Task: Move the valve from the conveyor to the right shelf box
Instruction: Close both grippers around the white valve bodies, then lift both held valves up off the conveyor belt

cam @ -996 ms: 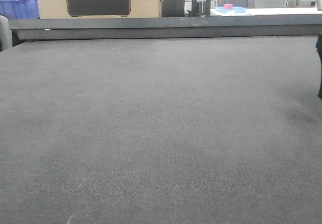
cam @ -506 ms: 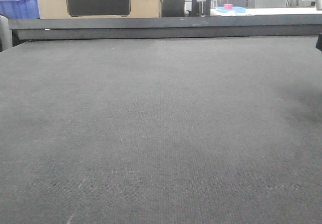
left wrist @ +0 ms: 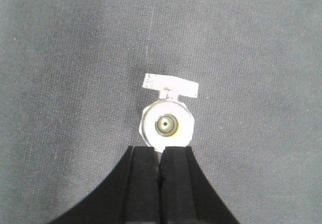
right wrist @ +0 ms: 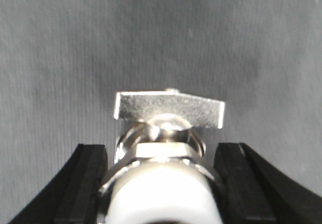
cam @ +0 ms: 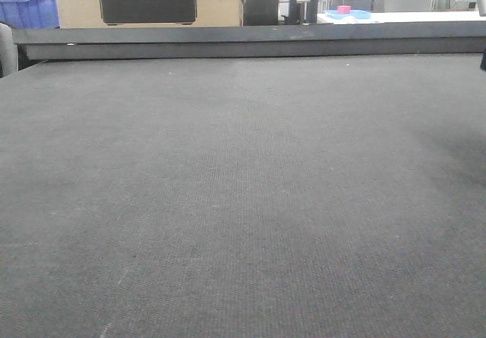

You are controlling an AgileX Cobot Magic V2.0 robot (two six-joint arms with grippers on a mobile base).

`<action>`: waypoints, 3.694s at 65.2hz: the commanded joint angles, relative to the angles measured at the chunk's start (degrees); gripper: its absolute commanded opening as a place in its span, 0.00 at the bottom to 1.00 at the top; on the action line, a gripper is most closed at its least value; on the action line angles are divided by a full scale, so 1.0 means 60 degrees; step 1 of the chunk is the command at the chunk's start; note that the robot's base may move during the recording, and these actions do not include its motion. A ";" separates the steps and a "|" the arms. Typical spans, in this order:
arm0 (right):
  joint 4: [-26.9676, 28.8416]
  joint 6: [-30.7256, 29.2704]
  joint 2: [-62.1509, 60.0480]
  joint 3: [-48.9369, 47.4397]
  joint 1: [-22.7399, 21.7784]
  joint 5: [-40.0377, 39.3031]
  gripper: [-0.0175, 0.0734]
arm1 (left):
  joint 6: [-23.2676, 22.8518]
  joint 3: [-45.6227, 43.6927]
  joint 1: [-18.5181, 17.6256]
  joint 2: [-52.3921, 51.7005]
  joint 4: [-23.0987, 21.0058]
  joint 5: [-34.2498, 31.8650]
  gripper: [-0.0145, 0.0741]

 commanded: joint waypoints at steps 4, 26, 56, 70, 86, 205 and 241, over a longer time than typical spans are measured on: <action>-0.0067 -0.0057 -0.0314 -0.0678 -0.0017 0.0311 0.01 | 0.0635 -0.0083 0.0024 0.0002 -0.0040 0.0053 0.13; 0.0001 -0.0057 -0.1662 -0.0904 -0.0017 0.0169 0.01 | 0.0942 -0.0083 0.0024 0.0634 -0.0040 -0.0384 0.62; 0.0024 -0.0057 -0.2223 -0.0904 -0.0017 0.0323 0.01 | 0.1196 -0.0083 -0.0616 0.2608 0.0023 -0.0552 0.62; 0.0024 -0.0057 -0.2223 -0.0904 -0.0017 0.0382 0.01 | 0.1106 -0.0083 -0.0616 0.2772 0.0485 -0.0592 0.62; 0.0024 -0.0057 -0.2223 -0.0904 -0.0017 0.0382 0.01 | 0.1085 -0.0083 -0.0616 0.2772 0.0508 -0.0591 0.61; 0.0922 -0.0038 -0.7743 0.3859 -0.0017 -0.4618 0.01 | 0.1085 0.4516 -0.0616 -0.6465 -0.1591 -0.5834 0.04; 0.0922 -0.0038 -0.7821 0.3859 -0.0017 -0.4659 0.01 | 0.1085 0.4556 -0.0616 -0.7302 -0.1573 -0.5816 0.04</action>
